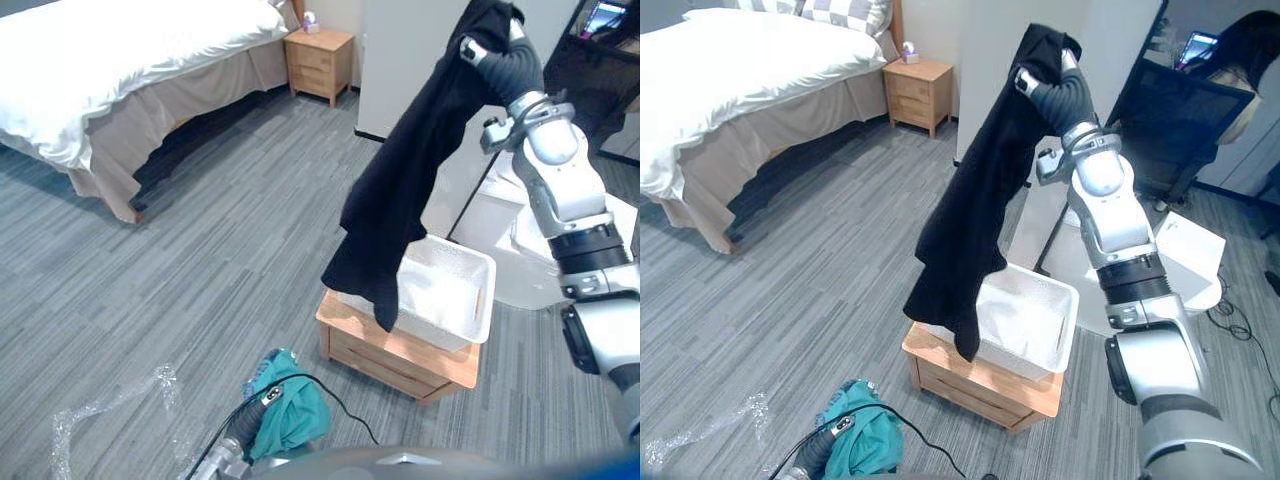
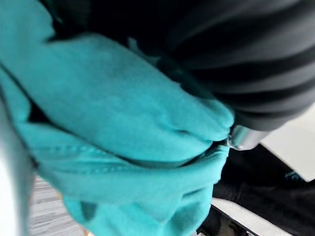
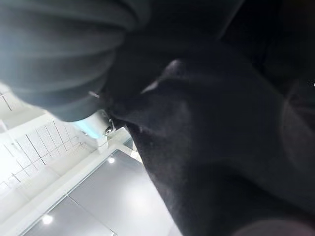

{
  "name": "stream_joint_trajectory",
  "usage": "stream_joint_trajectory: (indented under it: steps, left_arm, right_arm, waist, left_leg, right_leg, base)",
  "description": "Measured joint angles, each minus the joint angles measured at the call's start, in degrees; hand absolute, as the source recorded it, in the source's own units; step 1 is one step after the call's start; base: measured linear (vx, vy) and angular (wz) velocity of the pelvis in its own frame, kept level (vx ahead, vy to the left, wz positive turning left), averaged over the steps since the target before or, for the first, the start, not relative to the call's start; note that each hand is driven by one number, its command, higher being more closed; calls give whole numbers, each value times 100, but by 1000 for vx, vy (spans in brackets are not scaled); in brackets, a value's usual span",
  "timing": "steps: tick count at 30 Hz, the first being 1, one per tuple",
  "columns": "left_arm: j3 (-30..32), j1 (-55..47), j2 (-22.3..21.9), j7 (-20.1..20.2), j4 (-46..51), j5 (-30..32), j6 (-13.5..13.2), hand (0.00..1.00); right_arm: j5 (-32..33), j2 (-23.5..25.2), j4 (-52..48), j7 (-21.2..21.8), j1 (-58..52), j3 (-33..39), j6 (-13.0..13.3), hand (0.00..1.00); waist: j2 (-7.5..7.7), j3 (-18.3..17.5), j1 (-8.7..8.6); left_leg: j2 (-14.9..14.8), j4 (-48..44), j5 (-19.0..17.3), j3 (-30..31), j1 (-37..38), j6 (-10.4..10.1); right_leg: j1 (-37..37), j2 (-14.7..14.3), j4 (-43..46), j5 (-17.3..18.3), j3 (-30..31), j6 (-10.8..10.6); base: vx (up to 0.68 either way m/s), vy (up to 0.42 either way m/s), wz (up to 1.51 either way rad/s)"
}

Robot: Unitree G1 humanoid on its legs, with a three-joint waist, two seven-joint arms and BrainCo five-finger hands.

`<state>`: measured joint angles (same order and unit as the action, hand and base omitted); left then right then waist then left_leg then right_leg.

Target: Tidy the bed and pick cloth on bed and put in laundry

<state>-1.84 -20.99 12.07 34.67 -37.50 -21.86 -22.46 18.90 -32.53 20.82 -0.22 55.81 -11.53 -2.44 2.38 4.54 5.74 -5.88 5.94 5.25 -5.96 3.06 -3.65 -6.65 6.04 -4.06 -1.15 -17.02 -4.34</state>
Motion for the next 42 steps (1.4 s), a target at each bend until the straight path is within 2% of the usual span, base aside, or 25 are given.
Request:
stream_joint_trajectory:
  steps: [4, 6, 9, 19, 22, 24, 25, 29, 30, 31, 35, 38, 40, 42]
  left_arm:
    - [-6, 44, -4, -146, -1, 17, 199, 100]
    - [-5, 52, -2, -168, -1, 60, 211, 100]
    - [17, 110, 6, -227, -1, 125, 311, 100]
    - [241, 218, 205, -192, 8, 296, 430, 100]
    - [230, 428, 215, -154, 45, 329, 490, 100]
    - [226, 648, 223, -214, 281, 400, 714, 100]
    - [220, 848, 246, -393, 535, 513, 919, 100]
    - [150, 1750, 394, -960, 945, 701, 1360, 100]
    - [111, 1884, 395, -1071, 958, 718, 1406, 100]
    - [2, 2088, 403, -1290, 976, 770, 1474, 100]
    - [-260, 2573, 406, -1846, 976, 916, 1597, 100]
    - [-337, 2786, 332, -2136, 968, 921, 1605, 100]
    - [-541, 3058, 221, -2392, 881, 918, 1606, 100]
    - [-696, 3247, 170, -2550, 720, 894, 1603, 100]
  right_arm:
    - [-1, -2, 337, -11, 88, -258, -188, 100]
    - [0, -2, 510, -11, 99, -280, -225, 100]
    - [4, -37, 838, -73, 152, -279, -227, 100]
    - [278, -350, 1099, -179, 296, -220, -147, 100]
    - [406, -350, 1239, -168, 297, -143, -105, 100]
    - [408, -339, 1221, -197, 305, -32, -108, 100]
    - [492, -282, 1214, -417, 375, -11, -159, 100]
    - [889, 130, 1220, -1004, 801, 301, -215, 100]
    - [899, 178, 1229, -1053, 809, 382, -212, 100]
    - [901, 316, 1295, -1131, 811, 528, -189, 100]
    - [923, 492, 1888, -1145, 854, 715, -84, 100]
    - [1081, 565, 2023, -1150, 854, 735, -17, 100]
    - [1108, 614, 2066, -1137, 860, 863, 205, 100]
    - [1111, 733, 2124, -1138, 851, 955, 362, 100]
  waist:
    - [2, -1, 18]
    - [2, -1, 44]
    - [5, -1, 125]
    - [44, 35, 186]
    - [20, 164, 260]
    - [58, 385, 337]
    - [106, 533, 392]
    - [381, 1195, 423]
    - [397, 1286, 442]
    - [414, 1456, 483]
    - [351, 1960, 444]
    - [283, 2034, 433]
    - [112, 2131, 396]
    - [22, 2153, 287]
  left_leg:
    - [-24, 3, 18, 68, -13, -11]
    - [-50, 3, 17, 80, -22, -10]
    - [-70, 4, 18, 71, -60, -9]
    - [-121, 3, 62, 63, -201, -51]
    - [-125, 3, 61, 56, -203, -51]
    - [-179, 3, 60, 30, -241, -55]
    - [-225, 2, 66, 29, -392, -87]
    - [-454, 2, 279, 18, -1025, -116]
    - [-478, 1, 320, 16, -1076, -130]
    - [-501, 0, 433, 22, -1191, -150]
    - [-457, -34, 686, -111, -1467, -202]
    - [-442, -34, 738, -271, -1612, -181]
    - [-429, -32, 739, -376, -1660, -182]
    - [-420, -25, 740, -480, -1746, -180]
  right_leg:
    - [-72, -21, -14, 2, -88, 8]
    - [-80, -20, -33, -1, -100, 13]
    - [-78, -46, -117, -44, -101, 41]
    - [45, -140, -130, -75, -106, 86]
    - [51, -165, -129, -72, -93, 90]
    - [117, -204, -125, -80, -62, 109]
    - [274, -253, -98, -89, -61, 139]
    - [871, -444, -94, -158, -123, 230]
    - [930, -466, -88, -187, -133, 223]
    - [1039, -486, -60, -255, -142, 306]
    - [1291, -455, 105, -258, -92, 313]
    - [1477, -418, 177, -257, -74, 315]
    - [1652, -390, 318, -242, 60, 334]
    - [1840, -364, 435, -225, 173, 351]
  base:
    - [-39, -22, 10]
    - [-42, -16, 4]
    - [-38, -24, -1]
    - [-3, -3, 0]
    - [0, 0, 0]
    - [-61, -33, -10]
    - [-90, -47, -10]
    - [-90, -75, 2]
    - [-10, -69, 10]
    - [36, -36, 10]
    - [46, 16, 16]
    - [12, 37, -2]
    - [-23, 36, -20]
    - [-70, 22, -27]
